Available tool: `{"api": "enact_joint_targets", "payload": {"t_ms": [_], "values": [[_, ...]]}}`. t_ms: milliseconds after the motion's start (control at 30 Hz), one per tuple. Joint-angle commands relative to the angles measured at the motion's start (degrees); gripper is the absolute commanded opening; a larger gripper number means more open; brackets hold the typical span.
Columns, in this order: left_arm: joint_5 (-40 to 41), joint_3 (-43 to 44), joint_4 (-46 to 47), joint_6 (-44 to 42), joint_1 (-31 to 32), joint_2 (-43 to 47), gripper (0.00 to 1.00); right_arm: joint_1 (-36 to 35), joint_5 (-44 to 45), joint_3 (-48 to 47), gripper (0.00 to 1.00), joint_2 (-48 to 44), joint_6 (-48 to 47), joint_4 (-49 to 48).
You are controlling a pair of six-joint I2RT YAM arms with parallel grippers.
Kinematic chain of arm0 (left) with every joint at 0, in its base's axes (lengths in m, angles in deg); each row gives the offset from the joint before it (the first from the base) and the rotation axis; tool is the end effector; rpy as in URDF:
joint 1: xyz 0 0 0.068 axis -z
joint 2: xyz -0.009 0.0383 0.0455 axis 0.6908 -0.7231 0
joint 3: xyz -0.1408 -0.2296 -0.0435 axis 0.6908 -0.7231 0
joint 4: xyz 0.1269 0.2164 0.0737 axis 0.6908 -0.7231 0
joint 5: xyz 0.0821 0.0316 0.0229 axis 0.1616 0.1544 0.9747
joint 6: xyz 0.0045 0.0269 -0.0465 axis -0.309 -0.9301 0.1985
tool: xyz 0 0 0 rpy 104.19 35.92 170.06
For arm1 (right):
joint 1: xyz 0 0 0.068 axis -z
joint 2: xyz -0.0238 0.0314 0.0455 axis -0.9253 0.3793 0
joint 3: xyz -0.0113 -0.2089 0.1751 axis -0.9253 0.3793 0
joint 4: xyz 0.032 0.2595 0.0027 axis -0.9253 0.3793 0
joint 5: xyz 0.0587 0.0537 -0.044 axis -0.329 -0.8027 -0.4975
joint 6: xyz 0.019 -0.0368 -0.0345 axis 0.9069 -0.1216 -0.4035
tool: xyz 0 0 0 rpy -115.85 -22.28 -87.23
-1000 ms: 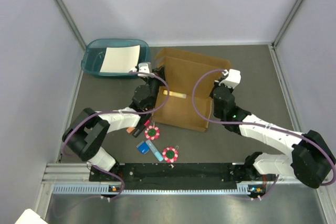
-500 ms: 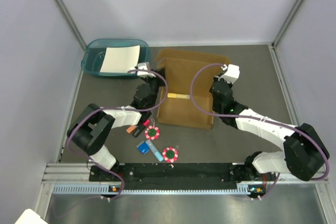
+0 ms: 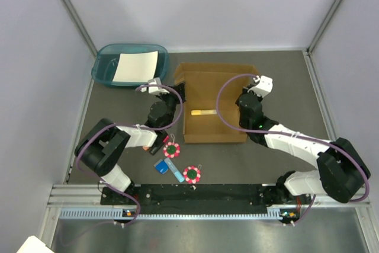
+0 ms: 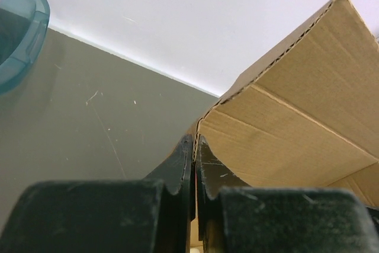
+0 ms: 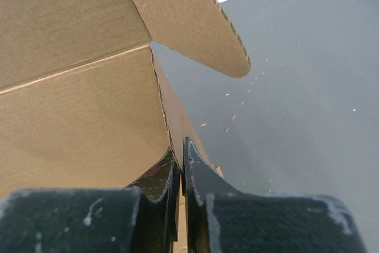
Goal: Fold the paper box
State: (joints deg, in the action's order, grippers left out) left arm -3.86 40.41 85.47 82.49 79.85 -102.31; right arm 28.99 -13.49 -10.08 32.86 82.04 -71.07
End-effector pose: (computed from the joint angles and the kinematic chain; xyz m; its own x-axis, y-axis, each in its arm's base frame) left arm 0.2640 -0.1752 0.2189 -0.0081 -0.6500 -0.7599 0.2701 0.7302 -0.6275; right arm 0.2337 0.1530 0.2526 -0.0783 0.2890 -0.9541 0.2144 0.9395 0.2670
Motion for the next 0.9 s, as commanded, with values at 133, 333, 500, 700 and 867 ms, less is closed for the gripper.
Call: {"api": "enact_joint_targets", "payload": {"t_ms": [133,333,500,700,867], "values": [[-0.9,-2.2,2.2,7.1,4.1,0.3,0.00,-1.1,-1.1,4.3,0.00,0.6,4.9,5.9],[0.6,-2.9,2.0,0.9,4.0,1.4,0.00,-1.1,-0.3,4.3,0.00,-2.9,3.5,9.4],[-0.6,-2.2,2.5,-5.5,2.1,2.7,0.00,-1.1,-1.3,3.5,0.02,-6.8,1.6,13.3],[-5.4,1.6,1.2,-9.3,-1.4,3.7,0.00,-1.2,-1.9,0.8,0.13,-9.7,-1.1,16.7],[-9.1,3.0,-0.2,-13.4,-2.8,4.8,0.00,0.0,-2.7,-2.1,0.37,-11.2,-3.9,21.3]]}}
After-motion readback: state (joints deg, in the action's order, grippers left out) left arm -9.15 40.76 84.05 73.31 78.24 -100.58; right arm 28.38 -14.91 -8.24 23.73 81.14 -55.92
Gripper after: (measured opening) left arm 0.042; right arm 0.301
